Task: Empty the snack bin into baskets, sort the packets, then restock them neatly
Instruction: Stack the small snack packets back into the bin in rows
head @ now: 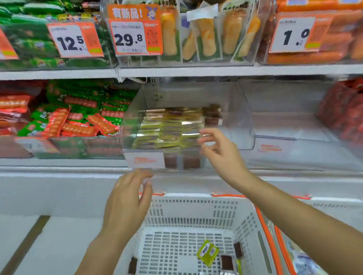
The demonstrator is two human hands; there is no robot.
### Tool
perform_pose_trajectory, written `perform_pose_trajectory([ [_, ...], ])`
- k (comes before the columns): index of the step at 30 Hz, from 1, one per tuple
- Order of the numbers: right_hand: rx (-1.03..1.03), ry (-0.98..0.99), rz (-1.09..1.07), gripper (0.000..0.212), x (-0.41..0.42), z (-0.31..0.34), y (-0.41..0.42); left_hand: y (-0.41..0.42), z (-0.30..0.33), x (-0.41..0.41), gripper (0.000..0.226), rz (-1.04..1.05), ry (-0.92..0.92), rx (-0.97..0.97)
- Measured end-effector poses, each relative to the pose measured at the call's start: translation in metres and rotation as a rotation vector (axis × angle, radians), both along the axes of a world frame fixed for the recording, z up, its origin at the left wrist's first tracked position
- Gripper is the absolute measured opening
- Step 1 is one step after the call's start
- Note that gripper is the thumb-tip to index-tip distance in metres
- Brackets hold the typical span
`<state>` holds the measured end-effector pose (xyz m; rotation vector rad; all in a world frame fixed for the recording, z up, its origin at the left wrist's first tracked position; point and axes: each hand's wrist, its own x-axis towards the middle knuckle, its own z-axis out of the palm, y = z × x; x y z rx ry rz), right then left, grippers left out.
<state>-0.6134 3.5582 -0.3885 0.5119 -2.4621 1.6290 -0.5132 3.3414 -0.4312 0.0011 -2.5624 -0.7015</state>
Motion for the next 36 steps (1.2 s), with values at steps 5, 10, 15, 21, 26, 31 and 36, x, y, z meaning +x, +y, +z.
perform_pose_trajectory([
  [5, 0.267, -0.256, 0.244, 0.028, 0.057, -0.098, 0.012, -0.020, -0.068, 0.043, 0.019, -0.081, -0.417, 0.024],
  [10, 0.499, -0.592, 0.379, 0.015, 0.076, -0.222, 0.023, -0.045, -0.166, 0.058, 0.020, -0.055, -0.845, 0.007],
  [15, 0.880, -0.696, 0.468, 0.027, 0.085, -0.315, 0.038, -0.034, -0.253, 0.048, 0.044, -0.187, -1.250, -0.148],
  [21, 1.217, -0.547, 0.637, 0.054, 0.089, -0.369, 0.042, -0.001, -0.324, 0.035, 0.066, -0.432, -1.293, -0.510],
  [26, 1.218, -0.402, 0.846, 0.079, 0.105, -0.397, 0.024, 0.003, -0.342, 0.034, 0.061, -0.522, -1.243, -0.646],
  [31, 1.320, -0.308, 0.738, 0.089, 0.117, -0.405, 0.010, -0.008, -0.349, 0.036, 0.058, -0.445, -1.319, -0.592],
  [36, 1.328, -0.449, 0.631, 0.065, 0.104, -0.400, 0.011, -0.017, -0.353, 0.029, 0.040, -0.396, -1.363, -0.444],
])
